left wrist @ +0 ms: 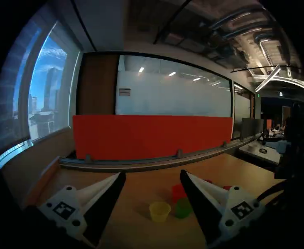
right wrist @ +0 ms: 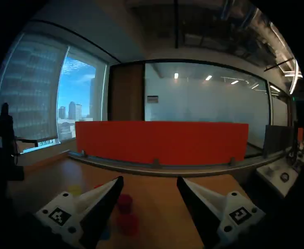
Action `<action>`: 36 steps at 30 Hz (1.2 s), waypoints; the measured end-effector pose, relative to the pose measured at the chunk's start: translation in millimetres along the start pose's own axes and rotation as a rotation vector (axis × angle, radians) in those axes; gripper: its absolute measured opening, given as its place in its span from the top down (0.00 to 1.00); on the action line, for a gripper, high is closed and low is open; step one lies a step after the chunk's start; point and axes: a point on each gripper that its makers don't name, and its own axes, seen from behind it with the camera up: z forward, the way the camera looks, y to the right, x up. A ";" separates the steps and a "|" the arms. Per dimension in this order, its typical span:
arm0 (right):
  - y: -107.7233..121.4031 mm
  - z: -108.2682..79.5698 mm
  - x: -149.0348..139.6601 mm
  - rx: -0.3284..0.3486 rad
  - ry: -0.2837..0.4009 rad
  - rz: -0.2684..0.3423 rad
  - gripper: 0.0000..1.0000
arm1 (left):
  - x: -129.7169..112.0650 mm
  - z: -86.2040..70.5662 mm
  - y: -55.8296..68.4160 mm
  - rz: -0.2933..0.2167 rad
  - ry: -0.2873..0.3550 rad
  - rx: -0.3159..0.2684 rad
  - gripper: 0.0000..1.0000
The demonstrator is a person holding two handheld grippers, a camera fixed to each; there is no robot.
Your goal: Pour water
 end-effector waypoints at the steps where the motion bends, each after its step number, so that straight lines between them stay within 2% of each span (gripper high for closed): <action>1: -1.2 0.3 0.6 0.009 0.000 -0.001 0.01 | -0.4 0.6 1.0 -0.006 -0.002 -0.009 0.03; 6: -10.1 0.7 3.2 0.073 0.003 -0.015 0.01 | -2.0 2.3 7.8 -0.026 -0.012 -0.061 0.03; 15: -47.8 -11.5 12.4 0.291 0.007 -0.048 0.01 | 7.6 -5.0 30.4 0.026 0.000 -0.197 0.03; 21: -76.7 -25.2 16.7 0.444 -0.003 -0.038 0.01 | 12.8 -14.4 56.1 0.032 0.000 -0.318 0.03; 27: -88.6 -29.2 16.0 0.498 -0.008 -0.038 0.01 | 21.7 -18.8 72.1 0.034 0.022 -0.391 0.03; 33: -94.3 -28.8 9.8 0.524 -0.031 -0.060 0.01 | 24.5 -17.2 75.2 0.013 0.028 -0.413 0.03; 36: -98.1 -28.3 2.4 0.536 -0.057 -0.081 0.01 | 16.9 -13.2 73.6 0.021 -0.001 -0.417 0.03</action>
